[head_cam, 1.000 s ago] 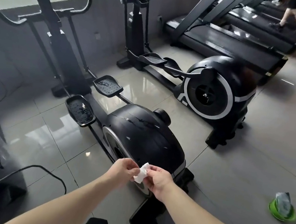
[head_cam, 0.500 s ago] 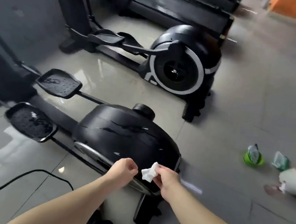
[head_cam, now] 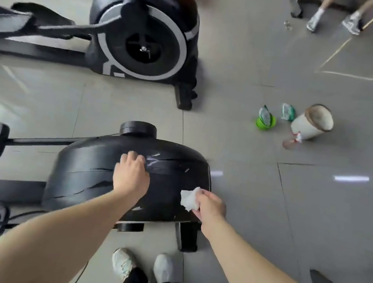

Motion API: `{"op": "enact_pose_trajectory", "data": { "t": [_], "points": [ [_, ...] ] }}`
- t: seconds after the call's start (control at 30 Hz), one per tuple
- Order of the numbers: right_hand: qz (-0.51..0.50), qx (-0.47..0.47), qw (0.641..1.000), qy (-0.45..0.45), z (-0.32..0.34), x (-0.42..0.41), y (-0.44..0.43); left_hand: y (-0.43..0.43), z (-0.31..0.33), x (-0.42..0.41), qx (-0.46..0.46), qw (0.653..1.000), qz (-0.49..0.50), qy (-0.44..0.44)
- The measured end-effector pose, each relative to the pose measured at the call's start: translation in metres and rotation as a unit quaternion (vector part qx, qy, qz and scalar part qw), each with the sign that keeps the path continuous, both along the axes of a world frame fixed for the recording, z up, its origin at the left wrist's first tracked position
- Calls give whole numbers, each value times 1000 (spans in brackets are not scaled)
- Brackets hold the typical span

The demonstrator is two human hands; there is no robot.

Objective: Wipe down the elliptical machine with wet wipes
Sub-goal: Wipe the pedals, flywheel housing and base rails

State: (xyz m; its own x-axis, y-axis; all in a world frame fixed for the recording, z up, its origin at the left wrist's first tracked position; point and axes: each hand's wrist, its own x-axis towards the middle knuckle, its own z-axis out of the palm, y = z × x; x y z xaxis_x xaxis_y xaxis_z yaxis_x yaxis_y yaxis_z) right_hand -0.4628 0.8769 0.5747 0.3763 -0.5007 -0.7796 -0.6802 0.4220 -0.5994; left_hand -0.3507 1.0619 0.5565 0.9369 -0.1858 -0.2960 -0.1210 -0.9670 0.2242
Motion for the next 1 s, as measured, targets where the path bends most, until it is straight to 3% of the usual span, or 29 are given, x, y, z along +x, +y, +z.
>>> {"op": "enact_pose_trajectory", "data": {
  "t": [0.13, 0.3, 0.43, 0.6, 0.7, 0.77, 0.9, 0.93, 1.0],
  "points": [
    [19, -17, 1000, -2, -17, 18, -12, 2, -4, 32, 78, 996, -24, 27],
    [165, -154, 974, -33, -57, 54, -11, 9, -19, 59, 144, 982, -32, 118],
    [346, -270, 897, -58, -110, 51, -2, 19, -27, 69, 147, 976, -32, 159],
    [462, -321, 825, -42, -142, 52, -13, 23, -34, 78, 133, 975, -39, 172],
    [439, -302, 846, 8, -137, 60, 5, 21, -36, 80, 133, 974, -37, 177],
    [428, -316, 846, -12, -122, 65, 37, 22, -37, 81, 135, 974, -33, 177],
    [545, -341, 760, -95, -108, 49, 72, 24, -41, 81, 129, 976, -32, 170],
    [545, -344, 759, -88, -111, 51, 64, 24, -41, 81, 128, 977, -32, 169],
    [495, -355, 792, -38, -124, 63, 37, 23, -42, 81, 128, 977, -34, 170]
  ]
}}
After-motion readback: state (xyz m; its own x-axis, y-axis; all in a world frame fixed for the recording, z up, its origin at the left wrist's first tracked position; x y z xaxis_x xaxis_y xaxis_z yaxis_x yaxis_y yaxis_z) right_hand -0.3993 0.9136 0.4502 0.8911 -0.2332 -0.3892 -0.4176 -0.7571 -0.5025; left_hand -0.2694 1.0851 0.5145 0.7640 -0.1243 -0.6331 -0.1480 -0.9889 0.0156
